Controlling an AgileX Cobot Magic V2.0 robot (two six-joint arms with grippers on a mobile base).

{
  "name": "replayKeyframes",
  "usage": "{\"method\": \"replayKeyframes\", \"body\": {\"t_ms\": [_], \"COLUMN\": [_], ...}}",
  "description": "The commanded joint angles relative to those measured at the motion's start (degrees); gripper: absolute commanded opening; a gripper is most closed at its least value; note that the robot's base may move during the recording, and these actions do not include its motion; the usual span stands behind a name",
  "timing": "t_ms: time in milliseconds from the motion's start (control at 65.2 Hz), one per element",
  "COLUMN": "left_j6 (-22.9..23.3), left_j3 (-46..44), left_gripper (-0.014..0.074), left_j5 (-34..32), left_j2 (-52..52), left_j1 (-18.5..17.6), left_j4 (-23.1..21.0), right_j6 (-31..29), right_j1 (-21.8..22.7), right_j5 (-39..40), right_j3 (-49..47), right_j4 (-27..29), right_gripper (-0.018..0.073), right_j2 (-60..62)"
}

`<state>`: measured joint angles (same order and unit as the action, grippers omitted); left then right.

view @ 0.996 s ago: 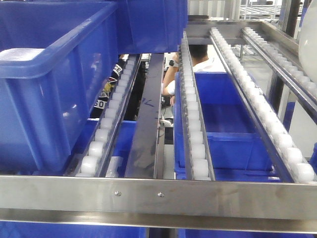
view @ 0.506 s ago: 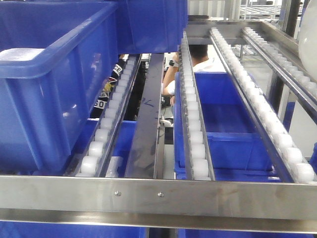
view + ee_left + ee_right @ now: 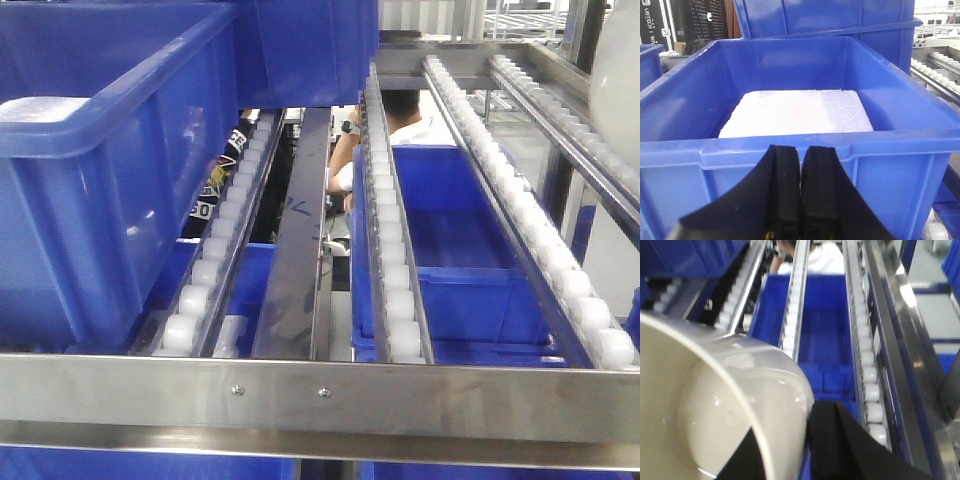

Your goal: Move white bin to right shelf second layer

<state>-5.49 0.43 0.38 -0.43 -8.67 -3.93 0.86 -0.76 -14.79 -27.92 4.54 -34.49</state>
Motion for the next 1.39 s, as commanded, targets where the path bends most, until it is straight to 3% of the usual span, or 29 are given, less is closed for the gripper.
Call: {"method": "replayKeyframes", "body": {"t_ms": [0, 506, 1380], "left_j6": [0.43, 0.43, 0.43], "left_j3": [1.9, 1.9, 1.9], "left_gripper": [0.0085, 0.0085, 0.0085], "left_j5": [-4.99, -4.99, -4.99], "left_j2": [-0.76, -0.76, -0.76], "left_j1": [-0.11, -0.11, -0.11], "left_j4": [-0.29, -0.29, -0.29], "right_j6": [-0.3, -0.3, -0.3], "right_j1": [-0.53, -10.11, -10.4], "right_j5": [4.0, -1.25, 2.32], "right_j3": [-4.31, -16.57, -19.29], "right_j4": [0.47, 0.47, 0.47], "right_gripper": [0.0024, 0.0024, 0.0024], "right_j2": [-4.34, -29.02, -46.35]}}
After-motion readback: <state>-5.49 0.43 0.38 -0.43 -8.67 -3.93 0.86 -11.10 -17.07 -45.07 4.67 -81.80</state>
